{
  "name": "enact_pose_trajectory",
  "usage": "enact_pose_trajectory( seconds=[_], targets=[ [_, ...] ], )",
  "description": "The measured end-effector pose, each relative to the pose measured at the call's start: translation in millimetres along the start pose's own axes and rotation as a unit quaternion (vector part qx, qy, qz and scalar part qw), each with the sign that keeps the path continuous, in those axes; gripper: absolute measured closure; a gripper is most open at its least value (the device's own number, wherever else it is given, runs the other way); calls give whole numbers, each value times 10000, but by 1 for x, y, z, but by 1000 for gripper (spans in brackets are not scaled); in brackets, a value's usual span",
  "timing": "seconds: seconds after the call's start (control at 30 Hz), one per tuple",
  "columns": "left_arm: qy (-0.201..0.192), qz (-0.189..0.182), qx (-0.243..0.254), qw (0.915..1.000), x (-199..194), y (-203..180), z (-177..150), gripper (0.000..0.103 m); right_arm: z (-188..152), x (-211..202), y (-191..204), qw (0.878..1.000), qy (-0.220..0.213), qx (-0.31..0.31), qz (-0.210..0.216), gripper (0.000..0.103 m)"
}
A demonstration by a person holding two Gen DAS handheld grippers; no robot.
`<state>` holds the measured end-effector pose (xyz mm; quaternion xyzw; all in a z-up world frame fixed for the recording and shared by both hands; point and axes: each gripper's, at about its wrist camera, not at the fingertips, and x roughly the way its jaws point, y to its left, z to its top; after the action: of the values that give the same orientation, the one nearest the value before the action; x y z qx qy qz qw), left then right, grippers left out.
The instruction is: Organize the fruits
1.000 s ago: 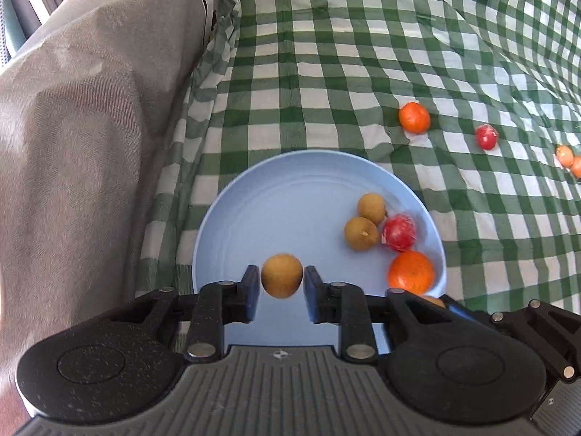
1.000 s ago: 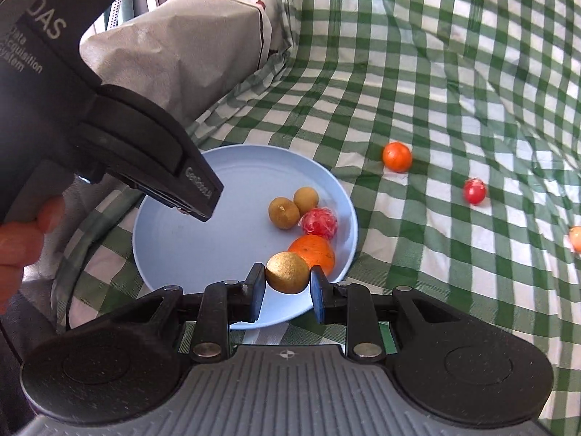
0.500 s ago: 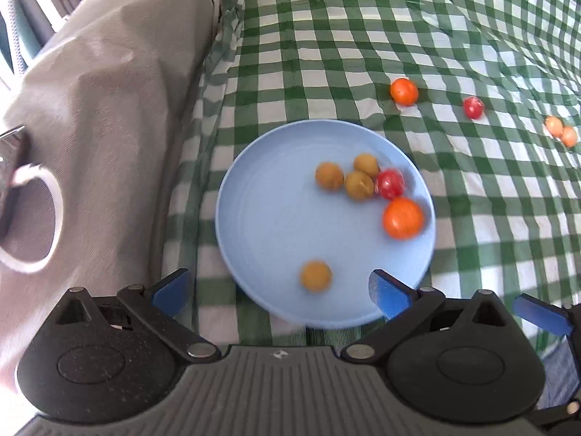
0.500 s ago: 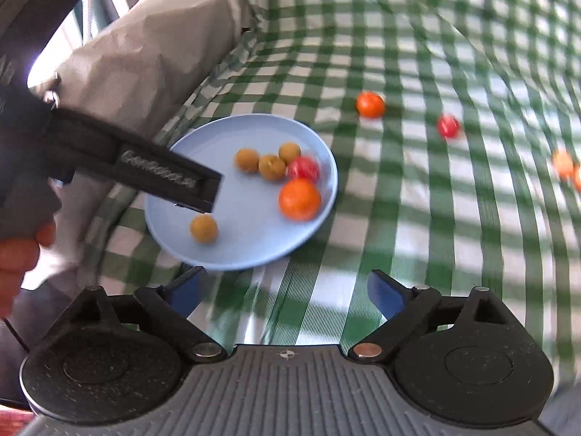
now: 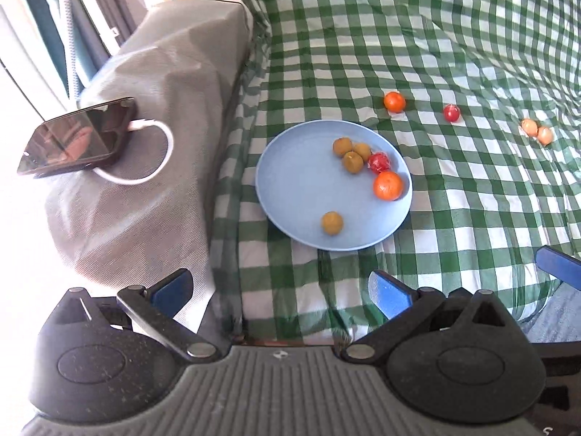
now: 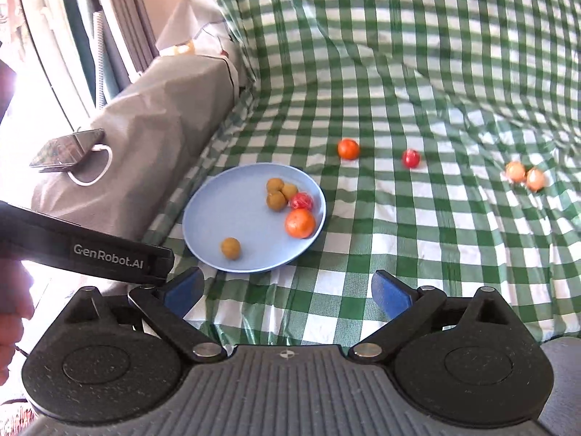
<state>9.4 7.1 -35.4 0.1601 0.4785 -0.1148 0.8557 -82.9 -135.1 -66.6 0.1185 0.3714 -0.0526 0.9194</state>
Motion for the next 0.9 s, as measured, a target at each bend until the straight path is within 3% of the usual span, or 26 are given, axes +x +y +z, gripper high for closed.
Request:
enact_pose_trajectory(
  seconds=[0.4, 0.9],
  targets=[
    [-252, 125, -49, 9996, -28, 6, -22, 0, -12, -49, 16, 9980, -507, -367, -63, 4],
    [-296, 148, 6, 9995, -31, 6, -23, 0, -13, -54, 21, 9973, -586, -440, -104, 4]
  ],
)
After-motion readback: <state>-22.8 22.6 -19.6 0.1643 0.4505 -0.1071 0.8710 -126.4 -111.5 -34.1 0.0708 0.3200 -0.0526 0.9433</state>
